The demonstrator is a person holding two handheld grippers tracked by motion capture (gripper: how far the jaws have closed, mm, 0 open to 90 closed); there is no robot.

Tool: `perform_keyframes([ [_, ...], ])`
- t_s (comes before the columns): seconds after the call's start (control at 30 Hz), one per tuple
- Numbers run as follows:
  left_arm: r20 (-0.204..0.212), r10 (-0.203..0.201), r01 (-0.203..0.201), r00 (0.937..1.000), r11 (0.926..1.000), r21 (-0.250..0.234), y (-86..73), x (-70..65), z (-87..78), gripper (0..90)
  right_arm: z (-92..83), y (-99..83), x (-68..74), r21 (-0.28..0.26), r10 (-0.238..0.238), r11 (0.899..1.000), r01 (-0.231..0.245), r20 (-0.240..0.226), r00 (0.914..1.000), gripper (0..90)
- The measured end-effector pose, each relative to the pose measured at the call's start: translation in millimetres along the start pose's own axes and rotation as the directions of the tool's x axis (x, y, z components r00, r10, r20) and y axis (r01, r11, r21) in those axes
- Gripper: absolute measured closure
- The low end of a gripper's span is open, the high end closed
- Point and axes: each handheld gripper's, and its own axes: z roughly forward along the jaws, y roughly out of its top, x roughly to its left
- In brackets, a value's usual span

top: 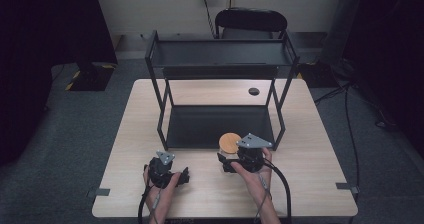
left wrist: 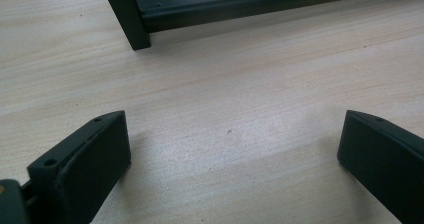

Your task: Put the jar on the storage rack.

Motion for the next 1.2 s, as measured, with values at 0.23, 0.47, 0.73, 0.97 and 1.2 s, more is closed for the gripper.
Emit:
perform_keyframes([
  [0.23,0.000,0.000,0.000,1.0000,1.0000,0.000,0.0,0.0,0.0,0.0,5.3,-1.2,-1.6,0.006,0.001,1.000,0.000,-0.045,0.9990,21.5],
  [0.47,0.000,0.000,0.000,1.0000,1.0000,0.000,0.0,0.0,0.0,0.0,5.0,-0.7,-0.6,0.005,-0.011,1.000,0.011,-0.047,0.9988,24.1],
  [0.73,0.000,0.000,0.000,1.0000,1.0000,0.000,0.0,0.0,0.0,0.0,4.6,0.2,-0.1,0.011,-0.015,1.000,0.016,-0.044,0.9989,24.5],
  [0.97,0.000,-0.001,0.001,1.0000,1.0000,0.000,0.0,0.0,0.0,0.0,2.3,1.4,-0.4,0.014,-0.013,1.000,0.014,-0.045,0.9989,24.6],
  [1.2,0.000,0.000,0.000,1.0000,1.0000,0.000,0.0,0.0,0.0,0.0,-1.3,3.9,-0.2,0.015,-0.020,1.000,0.021,-0.044,0.9988,24.7],
])
